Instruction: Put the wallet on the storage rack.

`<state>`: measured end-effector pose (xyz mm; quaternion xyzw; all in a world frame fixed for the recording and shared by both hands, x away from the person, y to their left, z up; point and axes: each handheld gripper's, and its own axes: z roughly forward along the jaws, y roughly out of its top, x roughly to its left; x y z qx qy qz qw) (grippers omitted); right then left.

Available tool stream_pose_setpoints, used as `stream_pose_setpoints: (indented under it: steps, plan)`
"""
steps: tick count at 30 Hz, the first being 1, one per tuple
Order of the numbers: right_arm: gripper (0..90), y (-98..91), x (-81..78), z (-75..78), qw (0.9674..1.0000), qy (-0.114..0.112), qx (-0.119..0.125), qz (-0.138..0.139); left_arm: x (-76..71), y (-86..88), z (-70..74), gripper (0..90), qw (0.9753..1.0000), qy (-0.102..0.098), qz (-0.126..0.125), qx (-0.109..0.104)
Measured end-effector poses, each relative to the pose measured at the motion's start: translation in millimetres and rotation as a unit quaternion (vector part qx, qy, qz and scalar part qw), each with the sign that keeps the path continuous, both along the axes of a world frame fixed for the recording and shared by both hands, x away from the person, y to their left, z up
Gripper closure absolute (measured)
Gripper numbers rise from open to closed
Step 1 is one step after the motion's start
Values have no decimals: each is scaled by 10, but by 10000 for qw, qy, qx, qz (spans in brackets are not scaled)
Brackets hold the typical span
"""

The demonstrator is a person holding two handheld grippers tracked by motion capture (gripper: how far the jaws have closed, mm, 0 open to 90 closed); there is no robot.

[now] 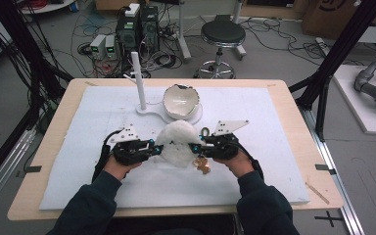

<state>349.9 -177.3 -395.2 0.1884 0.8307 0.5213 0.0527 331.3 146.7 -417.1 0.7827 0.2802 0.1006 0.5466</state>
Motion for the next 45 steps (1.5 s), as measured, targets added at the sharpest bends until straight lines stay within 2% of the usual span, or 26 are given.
stream_pose_setpoints:
  steps: [4, 6, 7, 8, 9, 12, 13, 17, 18, 19, 20, 21, 22, 23, 24, 25, 27, 28, 29, 30, 31, 34, 36, 37, 38, 45]
  plan:
    - [763, 53, -33, 20, 9998, -188, -85, 14, 12, 8, -6, 714, 9997, 59, 225, 72]
    - [765, 59, -42, 37, 9988, -424, -182, -136, 21, 53, -4, 710, 9987, 40, 485, 148]
    - [767, 28, -42, 68, 9974, -616, -204, -299, 35, 126, -3, 685, 9976, 18, 680, 98]
    - [767, 28, -42, 68, 9974, -616, -204, -299, 35, 126, -3, 680, 9976, 18, 680, 98]
    - [767, -12, -32, 108, 9960, -752, -143, -453, 43, 192, 8, 665, 9971, -12, 756, 52]
    - [767, -30, -9, 158, 9942, -918, -187, -522, 49, 327, 51, 664, 9956, -100, 914, -152]
    - [766, -16, 49, 211, 9919, -1101, -287, -556, 54, 406, 83, 635, 9948, -141, 978, -236]
    - [765, 28, 165, 310, 9890, -1295, -428, -579, 67, 536, 126, 556, 9928, -209, 1127, -356]
    - [764, 48, 217, 357, 9886, -1314, -480, -557, 75, 583, 131, 525, 9916, -207, 1213, -406]
    - [763, 89, 351, 478, 9862, -1462, -554, -546, 87, 619, 129, 387, 9906, -183, 1291, -410]
    - [763, 103, 396, 524, 9859, -1473, -576, -538, 109, 663, 114, 341, 9882, -96, 1462, -444]
    - [763, 126, 456, 588, 9854, -1495, -610, -548, 109, 663, 114, 291, 9882, -96, 1462, -444]
    - [762, 149, 517, 650, 9843, -1564, -637, -523, 127, 686, 92, 244, 9865, 6, 1580, -427]
    - [762, 149, 517, 650, 9843, -1564, -637, -523, 127, 686, 92, 216, 9865, 6, 1580, -427]
    - [762, 205, 658, 787, 9826, -1647, -697, -510, 130, 692, 84, 211, 9863, 6, 1600, -404]
    - [762, 226, 720, 836, 9813, -1712, -727, -494, 128, 692, 79, 211, 9866, 0, 1578, -419]
    - [761, 243, 774, 870, 9809, -1731, -753, -478, 129, 695, 79, 211, 9865, -16, 1584, -406]
    - [761, 263, 849, 909, 9791, -1807, -777, -520, 129, 700, 79, 211, 9861, -22, 1615, -400]
    - [760, 286, 934, 948, 9801, -1734, -805, -543, 130, 705, 76, 212, 9858, -11, 1623, -429]
    - [760, 318, 1069, 987, 9781, -1807, -849, -588, 132, 715, 73, 212, 9859, -11, 1614, -439]
    - [760, 334, 1127, 1000, 9785, -1758, -884, -615, 133, 724, 65, 211, 9854, 1, 1638, -454]
    - [760, 371, 1230, 1016, 9770, -1783, -982, -637, 134, 727, 56, 212, 9855, 32, 1632, -469]
    - [760, 411, 1345, 1028, 9733, -1915, -1097, -636, 136, 724, 50, 212, 9857, 38, 1619, -462]
    - [760, 434, 1390, 1014, 9693, -2040, -1215, -639, 135, 725, 47, 212, 9859, 45, 1612, -458]
    - [760, 448, 1428, 995, 9678, -2075, -1276, -631, 135, 726, 45, 215, 9859, 48, 1612, -458]
    - [760, 470, 1517, 830, 9524, -2288, -1960, -461, 134, 747, 33, 221, 9854, 93, 1629, -486]
